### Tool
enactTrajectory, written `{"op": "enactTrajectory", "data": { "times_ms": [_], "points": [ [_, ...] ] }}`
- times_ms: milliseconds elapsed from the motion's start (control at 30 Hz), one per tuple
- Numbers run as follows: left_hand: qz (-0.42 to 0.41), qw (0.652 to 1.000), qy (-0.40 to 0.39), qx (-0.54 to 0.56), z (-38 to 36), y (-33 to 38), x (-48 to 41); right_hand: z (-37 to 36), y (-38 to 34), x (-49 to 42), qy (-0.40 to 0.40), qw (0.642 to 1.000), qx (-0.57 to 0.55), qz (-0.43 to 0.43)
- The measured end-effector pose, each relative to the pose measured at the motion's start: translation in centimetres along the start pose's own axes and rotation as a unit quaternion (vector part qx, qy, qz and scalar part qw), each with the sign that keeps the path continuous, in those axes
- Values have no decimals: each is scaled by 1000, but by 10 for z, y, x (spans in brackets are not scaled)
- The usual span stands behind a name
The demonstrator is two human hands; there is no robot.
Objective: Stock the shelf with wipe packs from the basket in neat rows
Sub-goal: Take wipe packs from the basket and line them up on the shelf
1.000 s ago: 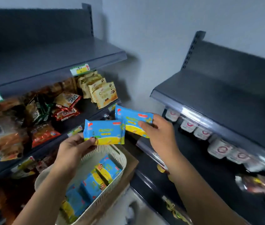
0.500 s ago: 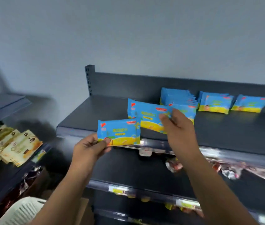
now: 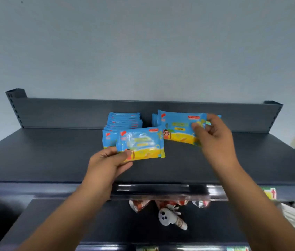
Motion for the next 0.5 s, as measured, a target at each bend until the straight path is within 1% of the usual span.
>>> {"op": "enactTrajectory", "data": {
  "times_ms": [100,233,400,500],
  "points": [
    [21,999,23,4,-27,-11,-1,12,21,-26,-7,1000,16,-4],
    [30,999,39,-21,-56,-28,1,15,47,-62,-13,999,52,-8],
    [42,994,56,-84,-78,-51,3,-2,82,-94,-16,993,117,-7],
    [24,990,65,-123,-94,-54,-1,-18,93,-105,-42,993,114,-6]
  ]
}}
Point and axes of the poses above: each hand's wrist, its own x-axis away from the middle knuckle, its own z-axis out of the back of the hand, y = z × x, the point moved 3 cm from there along -x, towards the middle knuckle, and after that the axes turned 13 degrees about y, right-handed, at the moved point
